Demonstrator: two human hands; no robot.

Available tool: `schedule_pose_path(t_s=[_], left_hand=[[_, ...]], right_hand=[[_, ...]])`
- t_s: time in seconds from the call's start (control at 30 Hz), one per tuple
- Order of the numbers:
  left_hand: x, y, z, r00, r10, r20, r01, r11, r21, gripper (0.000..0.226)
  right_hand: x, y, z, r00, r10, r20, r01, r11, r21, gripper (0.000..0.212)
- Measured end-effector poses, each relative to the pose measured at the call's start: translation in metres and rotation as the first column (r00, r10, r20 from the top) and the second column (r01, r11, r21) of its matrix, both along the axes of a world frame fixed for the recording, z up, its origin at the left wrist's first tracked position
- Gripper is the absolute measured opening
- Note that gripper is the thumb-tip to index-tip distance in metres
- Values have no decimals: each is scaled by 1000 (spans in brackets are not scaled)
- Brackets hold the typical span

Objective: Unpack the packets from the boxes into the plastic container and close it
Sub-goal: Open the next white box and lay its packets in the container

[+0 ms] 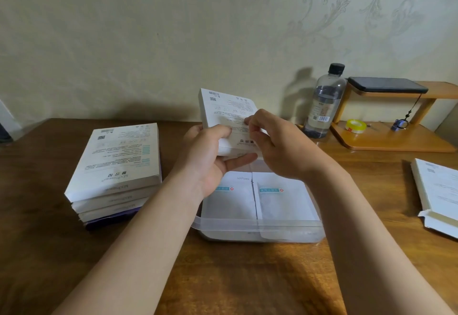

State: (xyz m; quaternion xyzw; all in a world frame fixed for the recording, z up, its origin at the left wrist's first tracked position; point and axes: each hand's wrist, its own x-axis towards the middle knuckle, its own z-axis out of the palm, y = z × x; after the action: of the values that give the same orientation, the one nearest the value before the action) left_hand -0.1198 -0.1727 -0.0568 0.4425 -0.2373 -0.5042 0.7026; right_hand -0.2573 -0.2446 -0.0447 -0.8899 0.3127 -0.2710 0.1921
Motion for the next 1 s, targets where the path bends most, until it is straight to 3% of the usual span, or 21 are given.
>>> schedule_pose_path(t_s=[0.3,1.0], left_hand=[[0,-1,0,1000,20,-15,-20,1000,7,25],[0,-4,-3,995,96,-1,-96,995,-14,27]], right_hand=[[-2,3,13,990,-53,-133,49,998,-32,13],[-9,9,26,968,-9,-251,14,1000,18,17]])
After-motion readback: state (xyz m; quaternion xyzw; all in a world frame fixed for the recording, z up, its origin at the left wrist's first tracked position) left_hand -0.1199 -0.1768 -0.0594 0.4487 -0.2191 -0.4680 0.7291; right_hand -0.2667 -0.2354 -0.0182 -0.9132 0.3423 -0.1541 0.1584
